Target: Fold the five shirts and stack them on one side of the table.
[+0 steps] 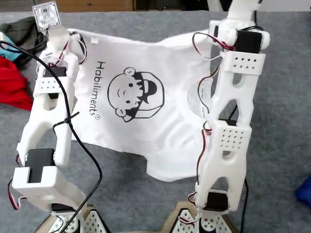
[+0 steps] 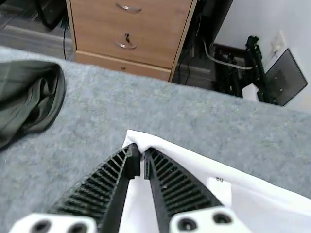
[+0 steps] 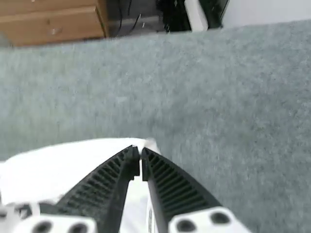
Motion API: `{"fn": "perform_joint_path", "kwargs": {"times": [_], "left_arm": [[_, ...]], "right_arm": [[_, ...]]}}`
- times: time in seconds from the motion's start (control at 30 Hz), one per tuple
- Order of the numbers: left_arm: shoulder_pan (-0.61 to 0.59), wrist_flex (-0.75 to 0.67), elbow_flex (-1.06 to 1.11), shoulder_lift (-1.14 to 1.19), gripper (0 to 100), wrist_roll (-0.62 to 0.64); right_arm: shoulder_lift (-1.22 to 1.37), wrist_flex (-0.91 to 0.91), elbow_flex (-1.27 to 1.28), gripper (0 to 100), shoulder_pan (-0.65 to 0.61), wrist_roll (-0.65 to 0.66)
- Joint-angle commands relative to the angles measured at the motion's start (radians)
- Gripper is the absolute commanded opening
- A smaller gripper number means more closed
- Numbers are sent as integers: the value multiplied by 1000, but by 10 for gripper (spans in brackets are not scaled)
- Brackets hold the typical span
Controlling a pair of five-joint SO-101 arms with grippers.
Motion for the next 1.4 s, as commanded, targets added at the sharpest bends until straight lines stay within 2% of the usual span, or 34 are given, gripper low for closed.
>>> {"fn": "perform_joint_path", "kwargs": {"times": [0.0,0.3,0.5,0.67,0.77,0.97,1.2,1.37], "left_arm": [[-20,-20,32,-16,19,-6],[-14,17,178,-19,19,-8],[-12,302,137,-19,19,-8],[-12,641,-40,-19,19,-8],[-12,786,-124,-19,19,-8],[-12,942,-196,-19,19,-8],[-12,1106,-199,-19,19,-107],[-12,1177,-198,-19,19,-126]], "right_arm": [[-15,104,-53,6,-19,58],[-24,146,59,6,-22,129],[-188,146,328,6,-30,130],[-383,144,622,6,-48,130],[-481,143,762,6,-56,130],[-621,143,993,6,-58,132],[-753,143,1279,6,-62,133],[-871,143,1489,6,-81,180]]}}
